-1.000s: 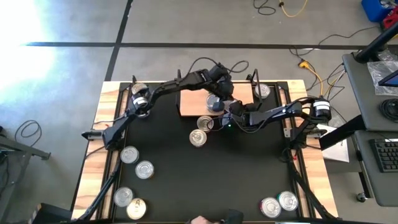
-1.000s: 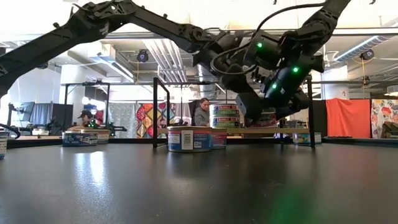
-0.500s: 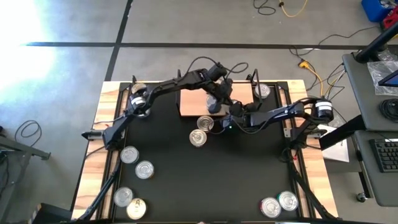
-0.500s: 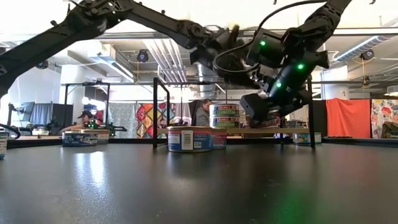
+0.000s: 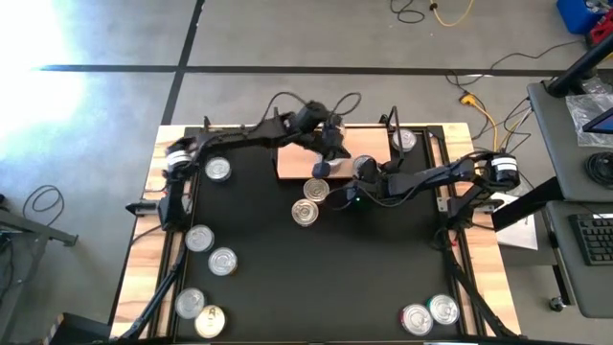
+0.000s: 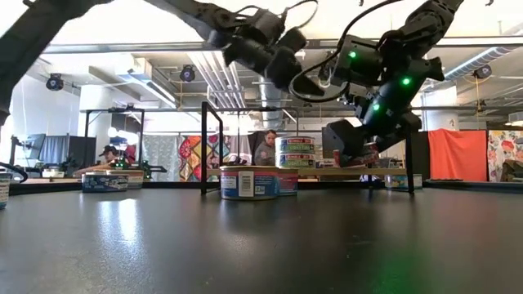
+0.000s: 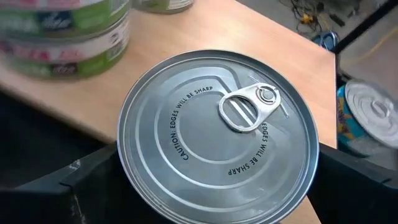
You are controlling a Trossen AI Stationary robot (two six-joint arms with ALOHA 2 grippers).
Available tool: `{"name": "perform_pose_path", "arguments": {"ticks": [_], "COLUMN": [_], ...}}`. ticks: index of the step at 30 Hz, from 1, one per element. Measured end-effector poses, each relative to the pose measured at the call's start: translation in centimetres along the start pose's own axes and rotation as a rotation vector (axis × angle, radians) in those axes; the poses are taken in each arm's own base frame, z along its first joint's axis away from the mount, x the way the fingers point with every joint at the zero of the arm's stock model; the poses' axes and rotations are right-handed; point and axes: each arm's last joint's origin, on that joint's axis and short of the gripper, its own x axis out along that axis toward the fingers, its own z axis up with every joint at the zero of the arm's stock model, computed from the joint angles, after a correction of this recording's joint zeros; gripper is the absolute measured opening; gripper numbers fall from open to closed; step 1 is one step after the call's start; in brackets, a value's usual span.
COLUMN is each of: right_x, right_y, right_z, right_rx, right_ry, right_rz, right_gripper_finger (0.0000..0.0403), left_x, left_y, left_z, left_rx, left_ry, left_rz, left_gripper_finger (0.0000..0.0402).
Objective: Stack canned seafood by type on shelf
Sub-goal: Put the red tuna can on the shelf
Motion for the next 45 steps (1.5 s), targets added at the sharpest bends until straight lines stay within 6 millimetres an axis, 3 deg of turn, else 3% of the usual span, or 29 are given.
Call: {"name": "perform_pose_path", "arguments": {"ticks": [3,6,9,16,24,31,36,41,45], "right_x": [0.1,0.2,0.2,0.3,0.5,1.5,1.6,1.6,1.7], "right_y": [-0.1,-0.1,-0.1,-0.1,-0.2,-0.5,-0.5,-0.4,-0.5], "right_z": [0.1,0.1,0.1,0.3,0.3,0.3,0.2,0.2,0.3], "right_rx": [0.039,0.042,0.044,0.052,0.062,0.201,0.197,0.155,0.154], "right_ry": [-0.001,-0.002,-0.003,-0.005,-0.002,0.009,0.020,0.020,0.024], "right_rz": [-0.005,-0.004,-0.004,-0.005,-0.012,-0.050,-0.047,-0.037,-0.038], "right_gripper_finger": [0.0398,0.0398,0.0398,0.0398,0.0398,0.0398,0.0398,0.0398,0.0398], "left_x": [-1.2,-1.9,-2.0,-1.8,-1.9,-1.7,-1.6,-1.5,0.6], "left_y": [-0.8,-1.5,-2.1,-2.7,-2.6,-2.6,-2.8,-0.5,1.5], "left_z": [-1.5,-3.3,-4.8,-5.9,-5.6,-5.4,-4.3,-3.3,-2.3], "left_rx": [-0.015,-0.057,-0.102,-0.143,-0.146,-0.158,-0.126,-0.137,-0.165], "left_ry": [0.032,0.101,0.158,0.208,0.194,0.172,-0.044,-0.149,-0.096], "left_rz": [0.197,0.282,0.276,0.257,0.264,0.267,0.016,0.009,-0.006], "left_gripper_finger": [0.0000,0.0000,0.0000,0.0000,0.0000,0.0000,0.0000,0.0000,0.0000]}}
